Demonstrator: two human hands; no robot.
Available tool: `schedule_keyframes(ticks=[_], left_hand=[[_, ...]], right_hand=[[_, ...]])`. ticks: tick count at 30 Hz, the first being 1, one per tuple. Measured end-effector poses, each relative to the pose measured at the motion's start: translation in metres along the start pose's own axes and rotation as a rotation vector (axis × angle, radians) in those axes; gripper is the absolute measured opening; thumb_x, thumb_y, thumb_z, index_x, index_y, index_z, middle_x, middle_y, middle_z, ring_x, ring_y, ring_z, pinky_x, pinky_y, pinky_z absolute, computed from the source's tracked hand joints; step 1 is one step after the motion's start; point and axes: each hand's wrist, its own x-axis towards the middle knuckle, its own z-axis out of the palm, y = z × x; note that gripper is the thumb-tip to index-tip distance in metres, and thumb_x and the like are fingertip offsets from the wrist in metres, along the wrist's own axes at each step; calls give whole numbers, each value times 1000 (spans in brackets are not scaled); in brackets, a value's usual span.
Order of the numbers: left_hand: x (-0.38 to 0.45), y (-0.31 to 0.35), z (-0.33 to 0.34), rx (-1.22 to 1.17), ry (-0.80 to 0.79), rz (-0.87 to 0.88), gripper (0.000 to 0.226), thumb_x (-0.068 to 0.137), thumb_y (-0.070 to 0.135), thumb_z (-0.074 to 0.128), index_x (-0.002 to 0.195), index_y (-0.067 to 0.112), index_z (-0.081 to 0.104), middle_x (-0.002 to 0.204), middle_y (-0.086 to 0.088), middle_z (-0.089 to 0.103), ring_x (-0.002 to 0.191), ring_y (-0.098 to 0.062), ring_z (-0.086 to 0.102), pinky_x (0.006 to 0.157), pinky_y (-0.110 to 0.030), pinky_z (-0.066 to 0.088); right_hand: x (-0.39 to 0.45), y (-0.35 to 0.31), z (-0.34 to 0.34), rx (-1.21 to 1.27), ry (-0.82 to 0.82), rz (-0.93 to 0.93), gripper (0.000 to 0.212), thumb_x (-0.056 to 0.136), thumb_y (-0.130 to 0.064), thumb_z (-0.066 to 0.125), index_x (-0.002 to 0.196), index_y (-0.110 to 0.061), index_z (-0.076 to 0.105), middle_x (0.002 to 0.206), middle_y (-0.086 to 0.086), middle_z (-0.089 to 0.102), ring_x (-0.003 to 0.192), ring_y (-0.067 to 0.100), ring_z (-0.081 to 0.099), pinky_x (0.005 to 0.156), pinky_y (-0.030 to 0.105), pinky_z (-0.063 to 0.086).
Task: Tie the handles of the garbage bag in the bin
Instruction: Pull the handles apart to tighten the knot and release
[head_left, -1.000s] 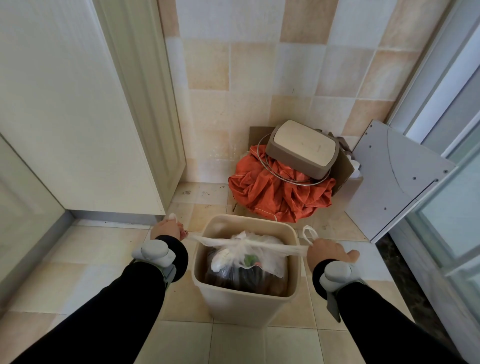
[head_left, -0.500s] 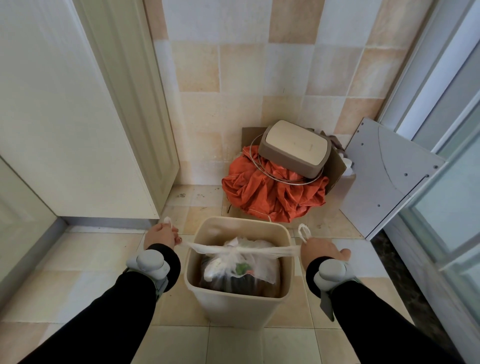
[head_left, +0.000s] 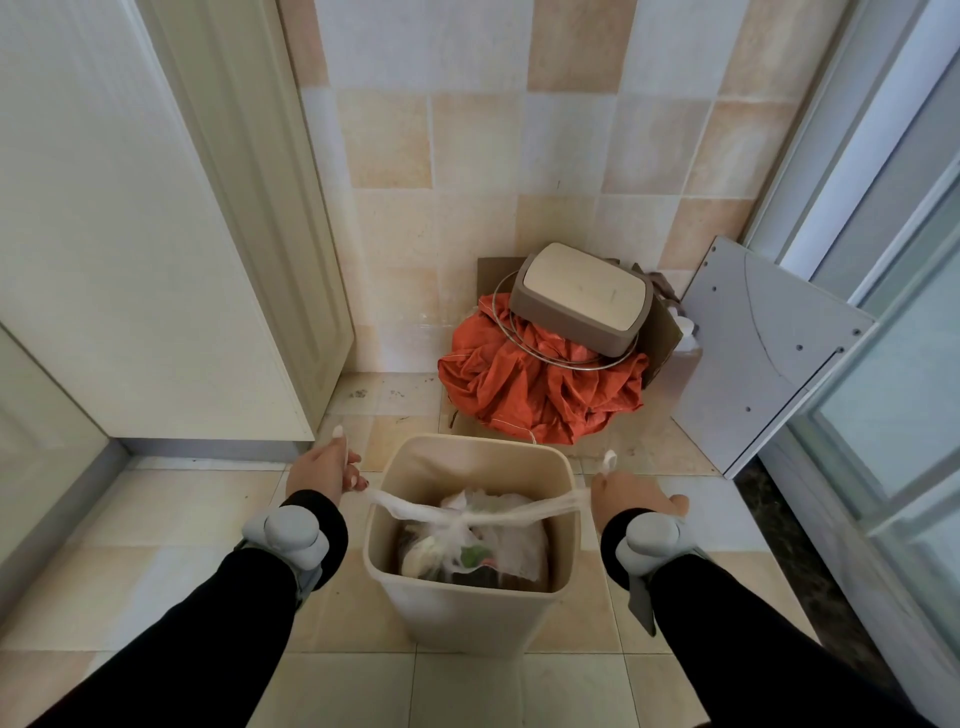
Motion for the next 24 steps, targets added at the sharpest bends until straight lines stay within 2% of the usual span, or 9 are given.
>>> schedule_keyframes(ticks=[3,6,9,11,14,17,20,24], left_hand=[[-4,1,-2,136,34,57,47,90,43,41,63,7,54,23,0,42,41,-22,53,61,-30,43],[-7,4,-7,207,78,117,46,88,44,42,59,10,54,25,1,47,48,-23,58,70,-34,44],[-10,8,-11,256,111,150,41,87,38,44,58,11,54,26,2,49,50,-23,59,70,-33,41],[-10,13,-12,283,124,179,36,87,32,45,58,12,53,29,2,53,58,-28,61,74,-35,43],[-12,21,-12,378,164,232,34,87,32,43,65,10,58,54,-3,65,79,-32,63,81,-36,43],[-15,31,-11,459,219,263,27,85,33,47,78,11,62,77,-7,68,85,-31,59,77,-34,40],[-17,41,-6,471,187,287,19,82,30,51,80,15,62,83,-5,64,86,-29,56,76,-33,39],[-19,51,1,521,120,318,27,85,35,49,96,17,65,94,-2,65,93,-26,57,79,-31,38]], right_hand=[[3,-1,0,30,-22,3,53,95,-23,10,135,-19,46,119,4,64,114,25,54,108,51,26],[4,-2,-2,57,-41,3,51,94,-22,17,141,-20,36,124,4,61,117,25,53,106,51,28],[7,0,-5,15,-8,-2,43,93,-33,24,124,-21,52,116,3,64,109,26,57,100,48,29],[8,1,-9,109,34,59,47,91,-46,26,110,-19,59,105,2,66,104,26,59,98,47,29],[10,-1,-13,187,76,146,59,85,-60,31,116,-14,52,107,4,65,104,28,58,94,45,31],[12,-2,-20,221,144,161,64,82,-62,38,119,-11,46,114,6,63,108,29,57,91,43,32],[14,-6,-31,247,167,132,59,82,-59,41,118,-14,49,121,6,60,114,28,53,96,44,31],[11,-14,-42,244,176,131,56,82,-60,40,117,-18,55,121,5,61,114,28,53,97,43,31]])
